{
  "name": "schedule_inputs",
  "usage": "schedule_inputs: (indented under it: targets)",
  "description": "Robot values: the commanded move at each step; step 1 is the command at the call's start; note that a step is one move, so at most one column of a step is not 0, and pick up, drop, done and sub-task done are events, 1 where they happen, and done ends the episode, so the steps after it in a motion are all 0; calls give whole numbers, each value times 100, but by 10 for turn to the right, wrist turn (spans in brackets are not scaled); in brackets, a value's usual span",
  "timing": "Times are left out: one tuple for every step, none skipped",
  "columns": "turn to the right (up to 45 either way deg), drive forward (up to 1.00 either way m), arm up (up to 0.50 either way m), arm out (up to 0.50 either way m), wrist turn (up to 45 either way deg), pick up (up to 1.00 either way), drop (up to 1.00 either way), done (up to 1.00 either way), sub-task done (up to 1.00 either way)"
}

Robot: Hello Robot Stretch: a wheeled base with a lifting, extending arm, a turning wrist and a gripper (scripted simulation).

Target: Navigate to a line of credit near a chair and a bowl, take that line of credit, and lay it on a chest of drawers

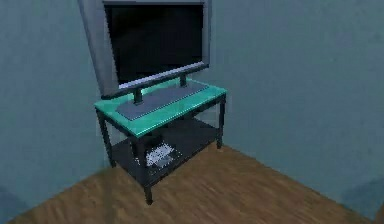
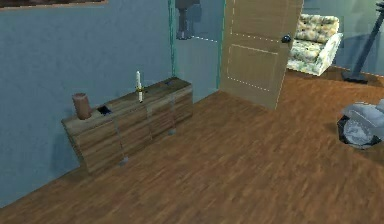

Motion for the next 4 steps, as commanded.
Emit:
schedule_inputs:
  targets:
    - [-450,0,0,0,0,0,0,0,0]
    - [0,100,0,0,0,0,0,0,0]
    - [-120,0,0,0,0,0,0,0,0]
    - [0,5,0,0,0,0,0,0,0]
